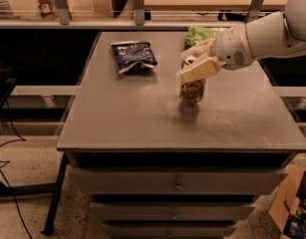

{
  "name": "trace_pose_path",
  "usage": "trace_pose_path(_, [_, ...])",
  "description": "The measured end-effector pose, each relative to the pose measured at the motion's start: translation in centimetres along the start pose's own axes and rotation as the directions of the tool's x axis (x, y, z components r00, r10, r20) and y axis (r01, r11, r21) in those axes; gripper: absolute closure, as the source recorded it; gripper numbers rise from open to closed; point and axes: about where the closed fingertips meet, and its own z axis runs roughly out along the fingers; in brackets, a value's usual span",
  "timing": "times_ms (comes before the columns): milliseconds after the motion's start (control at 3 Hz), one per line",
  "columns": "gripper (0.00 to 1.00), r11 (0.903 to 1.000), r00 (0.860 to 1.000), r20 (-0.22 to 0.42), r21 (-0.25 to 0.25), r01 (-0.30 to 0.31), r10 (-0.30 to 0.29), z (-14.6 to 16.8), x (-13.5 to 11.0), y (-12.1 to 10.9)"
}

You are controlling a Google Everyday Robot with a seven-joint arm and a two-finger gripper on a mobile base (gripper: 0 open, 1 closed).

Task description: Pick orange can

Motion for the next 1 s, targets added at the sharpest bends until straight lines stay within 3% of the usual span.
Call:
trace_pose_path(333, [0.97, 1.0000, 1.000, 0.000, -0.003, 0.004, -0.004, -1.3, -0.7, 0.3])
trace_pose_path(667, [1.00, 0.9990, 0.999, 0.027, 0.008, 0.045, -0.045, -3.1, -3.2, 0.7])
trace_pose_path(1000, [1.00, 0.9988, 0.998, 0.029, 0.009, 0.048, -0.048, -3.2, -3.4, 0.7])
